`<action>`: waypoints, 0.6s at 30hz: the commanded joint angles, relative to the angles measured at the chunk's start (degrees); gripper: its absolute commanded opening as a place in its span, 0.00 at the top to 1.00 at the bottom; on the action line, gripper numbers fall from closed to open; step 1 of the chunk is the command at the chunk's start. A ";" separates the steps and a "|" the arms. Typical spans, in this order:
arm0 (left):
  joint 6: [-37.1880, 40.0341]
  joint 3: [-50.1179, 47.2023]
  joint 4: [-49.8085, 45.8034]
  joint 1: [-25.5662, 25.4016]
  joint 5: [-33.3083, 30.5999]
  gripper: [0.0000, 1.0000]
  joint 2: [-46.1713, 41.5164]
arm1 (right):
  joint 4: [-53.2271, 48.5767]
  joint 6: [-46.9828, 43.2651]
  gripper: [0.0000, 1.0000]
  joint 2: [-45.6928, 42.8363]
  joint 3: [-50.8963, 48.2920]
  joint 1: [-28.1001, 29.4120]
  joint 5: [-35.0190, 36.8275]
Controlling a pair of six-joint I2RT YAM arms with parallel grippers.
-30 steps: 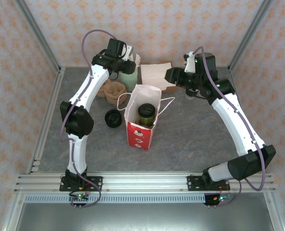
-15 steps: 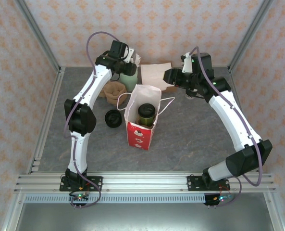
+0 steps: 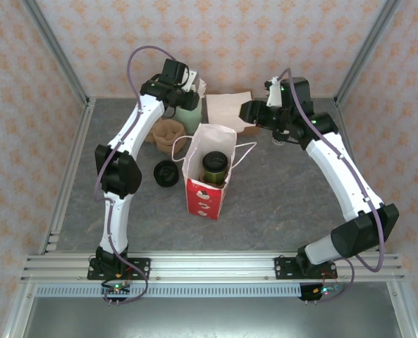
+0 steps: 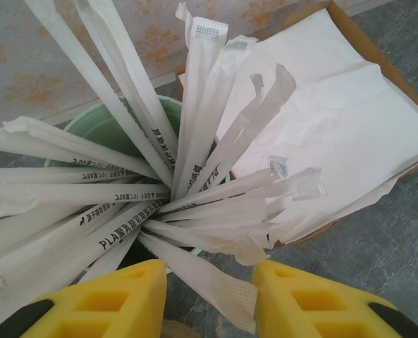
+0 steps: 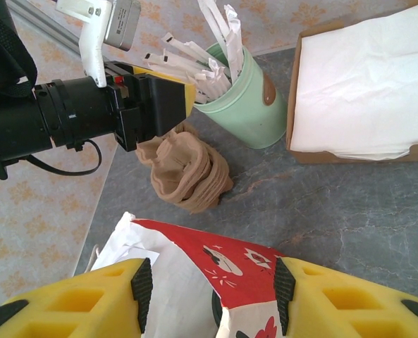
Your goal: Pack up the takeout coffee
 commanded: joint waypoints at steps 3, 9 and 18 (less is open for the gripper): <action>1.09 2.01 -0.51 0.70 -1.58 0.64 1.55 | 1.41 -1.14 0.49 0.29 0.80 0.20 0.08; 1.56 1.94 -1.00 0.69 -2.50 0.73 0.88 | 1.45 -0.95 0.49 0.32 0.47 0.16 0.08; 1.44 1.83 -0.53 0.64 -3.08 0.81 -1.03 | 1.80 -0.90 0.49 0.31 0.23 0.23 -0.11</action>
